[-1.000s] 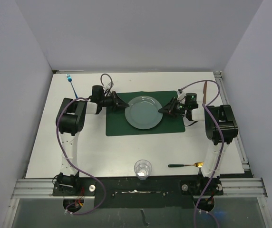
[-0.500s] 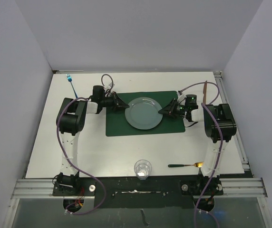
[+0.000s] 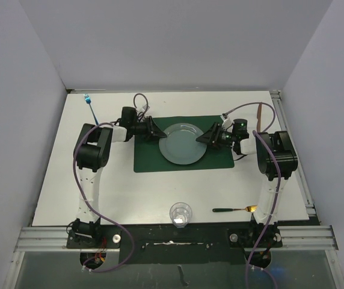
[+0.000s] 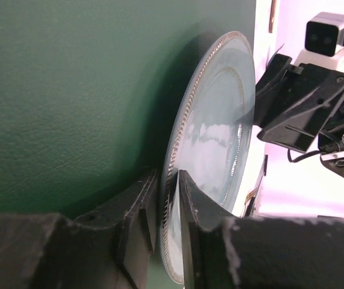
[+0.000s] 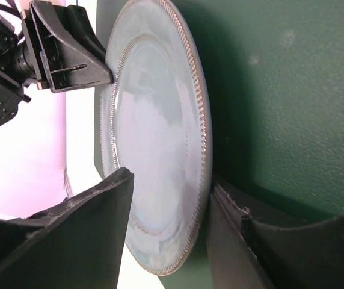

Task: Set the dinner table for one person
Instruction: Adjust the plate on the napkin.

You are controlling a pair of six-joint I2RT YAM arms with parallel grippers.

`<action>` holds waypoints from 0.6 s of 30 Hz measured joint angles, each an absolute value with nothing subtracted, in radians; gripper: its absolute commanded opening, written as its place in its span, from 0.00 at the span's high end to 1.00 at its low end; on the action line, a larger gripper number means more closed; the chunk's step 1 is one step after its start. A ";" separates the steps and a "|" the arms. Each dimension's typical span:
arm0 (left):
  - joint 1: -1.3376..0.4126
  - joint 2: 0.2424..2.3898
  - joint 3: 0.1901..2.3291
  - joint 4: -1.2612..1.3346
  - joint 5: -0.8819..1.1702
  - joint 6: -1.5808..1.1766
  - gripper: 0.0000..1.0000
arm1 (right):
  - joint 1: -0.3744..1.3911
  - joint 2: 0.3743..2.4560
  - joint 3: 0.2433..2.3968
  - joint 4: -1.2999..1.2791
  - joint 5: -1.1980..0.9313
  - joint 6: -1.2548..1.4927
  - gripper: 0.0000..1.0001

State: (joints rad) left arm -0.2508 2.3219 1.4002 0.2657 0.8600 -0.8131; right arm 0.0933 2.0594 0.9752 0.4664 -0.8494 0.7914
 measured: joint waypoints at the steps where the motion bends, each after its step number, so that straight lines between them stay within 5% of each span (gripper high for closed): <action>1: -0.256 2.322 1.410 0.244 0.856 -0.796 0.78 | 0.095 2.058 0.976 0.474 -0.857 0.791 0.45; 18: -0.252 2.249 1.369 0.093 0.819 -0.693 0.76 | 0.124 2.010 0.976 0.373 -0.848 0.698 0.44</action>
State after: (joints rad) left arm -0.2516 2.2486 1.3685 0.0925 0.8192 -0.6926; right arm 0.1242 2.0098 0.9760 0.3725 -0.8482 0.6983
